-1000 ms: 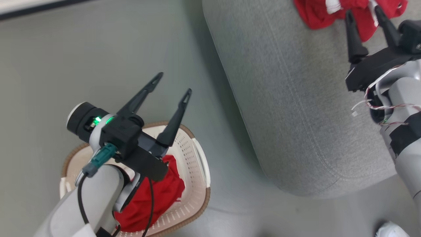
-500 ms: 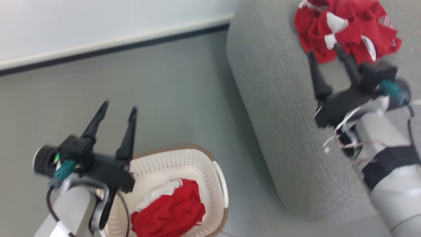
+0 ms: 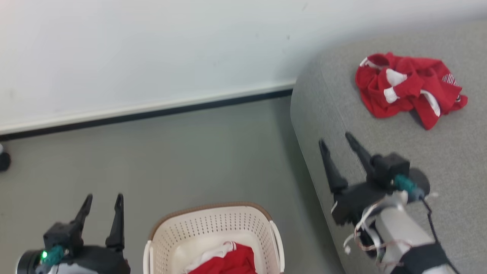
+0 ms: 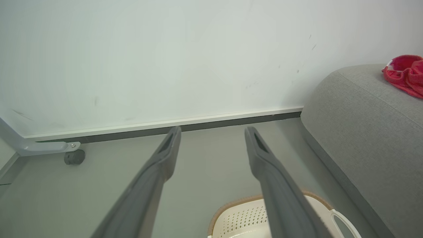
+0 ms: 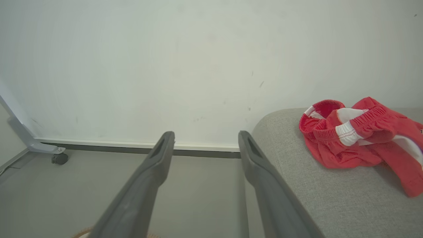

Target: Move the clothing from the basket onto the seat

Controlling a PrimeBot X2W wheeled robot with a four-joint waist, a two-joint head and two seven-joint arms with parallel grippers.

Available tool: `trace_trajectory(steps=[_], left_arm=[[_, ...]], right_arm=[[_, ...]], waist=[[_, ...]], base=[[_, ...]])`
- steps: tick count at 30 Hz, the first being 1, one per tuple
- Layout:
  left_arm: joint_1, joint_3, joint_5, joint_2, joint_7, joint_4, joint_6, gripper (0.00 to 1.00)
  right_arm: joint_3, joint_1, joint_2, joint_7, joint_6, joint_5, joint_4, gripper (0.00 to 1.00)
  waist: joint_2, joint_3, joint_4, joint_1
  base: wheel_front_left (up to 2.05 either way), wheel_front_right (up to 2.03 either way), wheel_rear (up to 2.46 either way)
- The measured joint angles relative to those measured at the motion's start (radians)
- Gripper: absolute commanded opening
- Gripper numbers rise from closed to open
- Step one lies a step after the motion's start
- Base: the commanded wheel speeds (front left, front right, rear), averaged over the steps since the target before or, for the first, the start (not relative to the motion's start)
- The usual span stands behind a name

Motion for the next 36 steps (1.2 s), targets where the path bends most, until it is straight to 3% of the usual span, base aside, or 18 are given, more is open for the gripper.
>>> trace_trajectory(steps=[15,36], left_arm=[[0.239,0.085,0.005,-0.028,0.000,-0.136,0.017,1.00],[0.334,0.189,0.054,-0.059,0.000,-0.270,0.026,1.00]], right_arm=[[-0.017,0.332,-0.021,0.000,-0.077,-0.025,-0.252,1.00],[-0.086,0.437,-0.059,0.000,-0.106,-0.074,-0.454,1.00]], waist=[[0.0001,-0.170,0.034,0.0001],[0.0002,-0.140,0.030,0.0002]], base=[[0.00,0.00,0.00],[0.00,0.00,0.00]])
